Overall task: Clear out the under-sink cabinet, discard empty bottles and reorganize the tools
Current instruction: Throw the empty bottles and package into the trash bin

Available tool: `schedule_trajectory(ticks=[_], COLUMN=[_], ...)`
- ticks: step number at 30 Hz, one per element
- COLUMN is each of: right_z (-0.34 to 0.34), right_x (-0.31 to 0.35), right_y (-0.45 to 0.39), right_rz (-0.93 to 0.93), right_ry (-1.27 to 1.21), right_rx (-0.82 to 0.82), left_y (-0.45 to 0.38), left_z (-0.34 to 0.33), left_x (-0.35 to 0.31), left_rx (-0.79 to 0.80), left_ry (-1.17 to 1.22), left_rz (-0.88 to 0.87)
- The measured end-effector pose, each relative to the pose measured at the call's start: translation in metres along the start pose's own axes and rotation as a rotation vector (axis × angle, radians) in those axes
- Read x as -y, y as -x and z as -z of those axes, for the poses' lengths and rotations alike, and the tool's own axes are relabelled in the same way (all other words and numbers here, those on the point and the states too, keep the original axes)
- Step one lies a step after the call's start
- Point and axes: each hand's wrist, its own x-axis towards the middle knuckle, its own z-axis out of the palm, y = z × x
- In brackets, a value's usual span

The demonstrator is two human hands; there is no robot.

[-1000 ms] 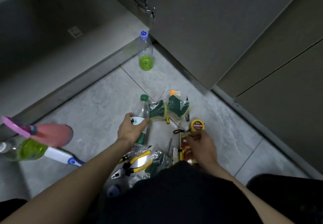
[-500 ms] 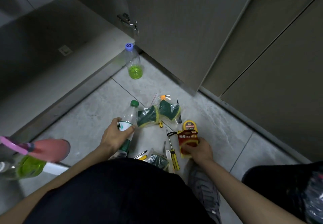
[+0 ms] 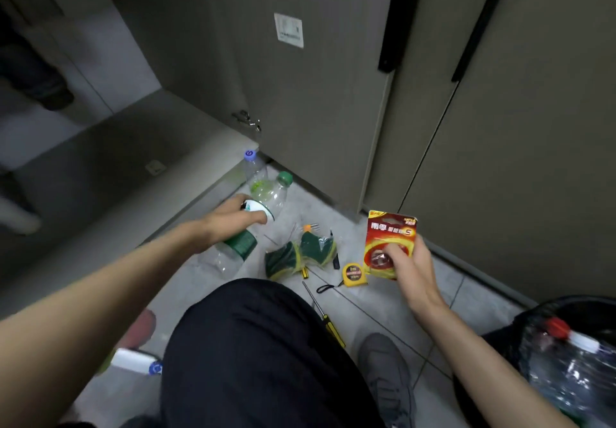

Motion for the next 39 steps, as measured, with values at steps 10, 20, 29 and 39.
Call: schedule_trajectory(ticks=[10, 20, 29, 39], right_z=[0.133, 0.267, 0.294, 0.299], right_x=[0.037, 0.004, -0.017, -0.013], right_y=[0.043, 0.129, 0.168, 0.166], right_rz=[0.109, -0.165, -0.218, -0.136], right_ry=[0.138, 0.554, 0.688, 0.836], right_rx=[-0.164, -0.485, -0.489, -0.512], left_y=[0.051, 0.123, 0.152, 0.175], left_z=[-0.030, -0.201, -0.268, -0.336], left_x=[-0.163, -0.238, -0.262, -0.261], left_rx=[0.073, 0.632, 1.026, 0.511], left_ry=[-0.163, -0.399, -0.811, -1.492], left_rz=[-0.374, -0.452, -0.534, -1.468])
